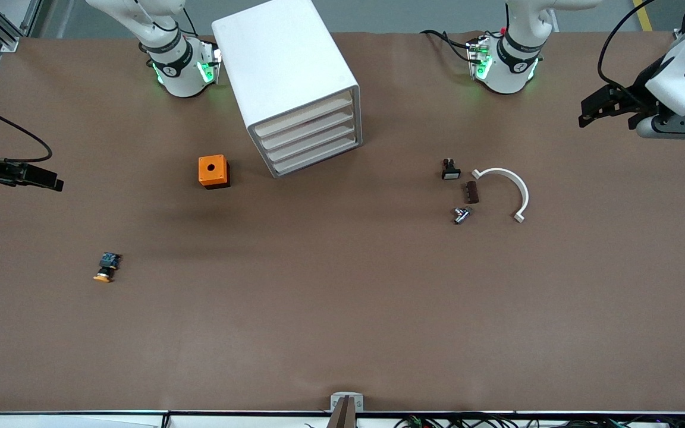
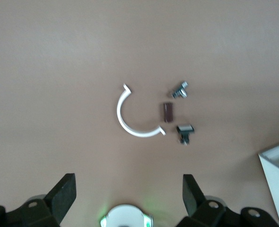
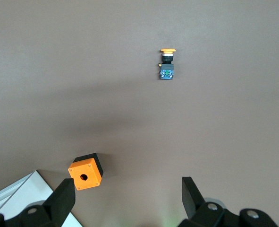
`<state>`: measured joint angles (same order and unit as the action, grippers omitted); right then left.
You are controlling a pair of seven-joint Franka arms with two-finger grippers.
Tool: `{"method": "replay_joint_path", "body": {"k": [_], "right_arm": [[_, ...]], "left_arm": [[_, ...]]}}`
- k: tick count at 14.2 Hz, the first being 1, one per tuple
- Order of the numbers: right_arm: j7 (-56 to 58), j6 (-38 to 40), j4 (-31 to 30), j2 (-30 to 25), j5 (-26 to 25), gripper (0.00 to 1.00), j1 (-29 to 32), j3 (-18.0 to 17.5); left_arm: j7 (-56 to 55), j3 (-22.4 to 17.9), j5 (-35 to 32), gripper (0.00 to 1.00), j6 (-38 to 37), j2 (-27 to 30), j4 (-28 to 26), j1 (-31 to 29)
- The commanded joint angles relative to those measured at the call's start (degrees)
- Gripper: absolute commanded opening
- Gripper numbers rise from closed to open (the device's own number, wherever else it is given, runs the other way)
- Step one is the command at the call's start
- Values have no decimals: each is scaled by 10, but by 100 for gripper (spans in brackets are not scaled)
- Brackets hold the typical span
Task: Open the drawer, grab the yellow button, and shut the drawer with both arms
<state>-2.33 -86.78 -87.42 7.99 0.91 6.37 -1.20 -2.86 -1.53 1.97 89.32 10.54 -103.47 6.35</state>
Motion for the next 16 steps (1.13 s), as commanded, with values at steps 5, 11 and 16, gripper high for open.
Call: {"method": "replay_joint_path", "body": {"k": [5,11,16], "right_arm": [[-18,27,58,5,4,100,-4,5],[-22,82,74,-9,4,100,-6,3],[-24,95,68,-34,6,100,-8,1]], "left_arm": [[35,-39,-24,99,39,-30,71,-3],[37,-46,-23,99,35,-40,93,-10],[37,-48,-22,99,34,-37,96,-11]]}}
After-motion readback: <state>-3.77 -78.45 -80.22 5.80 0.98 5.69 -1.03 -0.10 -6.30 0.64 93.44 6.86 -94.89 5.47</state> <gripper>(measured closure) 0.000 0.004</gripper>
